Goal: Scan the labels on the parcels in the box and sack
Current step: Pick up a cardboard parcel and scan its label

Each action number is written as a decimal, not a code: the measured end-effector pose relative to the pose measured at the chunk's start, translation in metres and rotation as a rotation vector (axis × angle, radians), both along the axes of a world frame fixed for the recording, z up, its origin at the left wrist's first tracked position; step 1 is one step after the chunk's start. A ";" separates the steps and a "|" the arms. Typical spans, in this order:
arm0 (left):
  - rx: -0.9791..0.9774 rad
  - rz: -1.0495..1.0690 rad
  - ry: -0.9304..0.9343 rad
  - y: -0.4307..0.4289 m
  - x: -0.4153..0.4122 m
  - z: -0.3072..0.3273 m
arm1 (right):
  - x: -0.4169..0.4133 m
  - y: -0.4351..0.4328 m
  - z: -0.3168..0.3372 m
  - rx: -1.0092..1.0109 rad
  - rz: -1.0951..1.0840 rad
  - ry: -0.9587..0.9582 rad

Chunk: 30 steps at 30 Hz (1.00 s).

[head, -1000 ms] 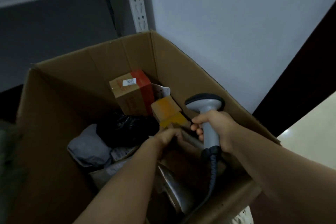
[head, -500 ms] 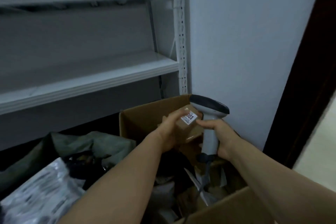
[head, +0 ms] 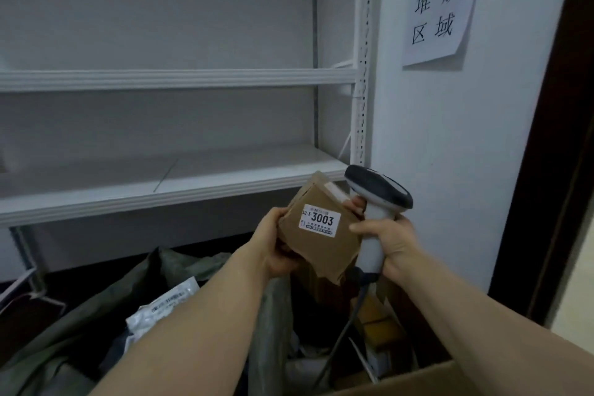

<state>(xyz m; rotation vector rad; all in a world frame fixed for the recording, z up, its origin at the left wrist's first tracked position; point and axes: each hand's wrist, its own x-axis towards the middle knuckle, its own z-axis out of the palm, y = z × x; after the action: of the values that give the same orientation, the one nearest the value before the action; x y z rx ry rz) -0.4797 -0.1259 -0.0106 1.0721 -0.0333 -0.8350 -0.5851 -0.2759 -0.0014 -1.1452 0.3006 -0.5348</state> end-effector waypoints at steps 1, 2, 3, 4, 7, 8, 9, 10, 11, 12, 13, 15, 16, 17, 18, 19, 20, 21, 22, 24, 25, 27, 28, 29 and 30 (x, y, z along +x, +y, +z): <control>-0.047 -0.046 0.002 0.005 -0.002 -0.001 | -0.001 0.004 0.004 0.017 0.021 -0.023; -0.095 -0.087 0.014 0.011 -0.005 -0.002 | -0.002 0.007 0.008 0.034 0.041 -0.044; -0.138 -0.127 0.015 0.015 -0.009 -0.001 | -0.003 0.010 0.011 0.050 0.062 -0.067; -0.178 -0.157 0.007 0.020 -0.014 0.001 | -0.003 0.012 0.013 0.063 0.080 -0.090; -0.293 -0.188 -0.010 0.028 -0.022 0.004 | -0.003 0.020 0.019 0.086 0.127 -0.134; -0.317 -0.203 -0.005 0.028 -0.023 0.004 | -0.002 0.022 0.021 0.077 0.134 -0.134; -0.335 -0.219 0.001 0.029 -0.024 0.003 | -0.002 0.024 0.023 0.060 0.133 -0.124; -0.341 -0.230 0.000 0.030 -0.025 0.003 | -0.001 0.025 0.025 0.044 0.130 -0.109; -0.334 -0.233 -0.006 0.029 -0.024 0.004 | 0.000 0.026 0.027 0.031 0.125 -0.091; -0.318 -0.215 -0.010 0.029 -0.025 0.006 | 0.000 0.027 0.029 0.027 0.119 -0.082; -0.300 -0.175 -0.011 0.029 -0.025 0.007 | 0.001 0.028 0.030 0.024 0.115 -0.079; -0.282 -0.041 0.007 0.030 -0.021 0.012 | 0.003 0.032 0.030 -0.024 0.081 -0.049; -0.286 0.040 0.023 0.032 -0.017 0.014 | 0.003 0.035 0.029 -0.095 0.050 -0.014; -0.297 0.120 0.040 0.034 -0.013 0.016 | 0.001 0.039 0.029 -0.178 0.020 0.021; -0.310 0.197 0.054 0.038 -0.008 0.019 | -0.001 0.044 0.029 -0.251 0.011 0.053; -0.321 0.259 0.061 0.041 -0.003 0.022 | -0.004 0.048 0.029 -0.286 0.035 0.069; -0.324 0.302 0.061 0.045 0.001 0.023 | -0.007 0.052 0.028 -0.277 0.092 0.066; -0.323 0.326 0.057 0.048 0.004 0.025 | -0.009 0.056 0.029 -0.243 0.167 0.064; -0.319 0.341 0.053 0.050 0.007 0.025 | -0.012 0.061 0.030 -0.217 0.233 0.086; -0.326 0.346 0.047 0.055 0.014 0.022 | -0.013 0.070 0.030 -0.226 0.326 0.173; -0.330 0.348 0.050 0.056 0.016 0.021 | -0.014 0.074 0.030 -0.235 0.364 0.200; -0.327 0.363 0.057 0.060 0.019 0.019 | -0.014 0.082 0.032 -0.236 0.426 0.212; -0.328 0.368 0.057 0.061 0.021 0.018 | -0.013 0.084 0.032 -0.229 0.439 0.208; -0.331 0.367 0.057 0.062 0.022 0.017 | -0.013 0.086 0.034 -0.223 0.443 0.206; -0.331 0.367 0.057 0.063 0.023 0.016 | -0.013 0.087 0.035 -0.215 0.444 0.205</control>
<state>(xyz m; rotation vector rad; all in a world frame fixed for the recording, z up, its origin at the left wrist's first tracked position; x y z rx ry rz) -0.4567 -0.0627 0.0051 0.7124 0.0700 -0.5050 -0.5983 -0.1888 0.0335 -1.4299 0.1580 -0.0573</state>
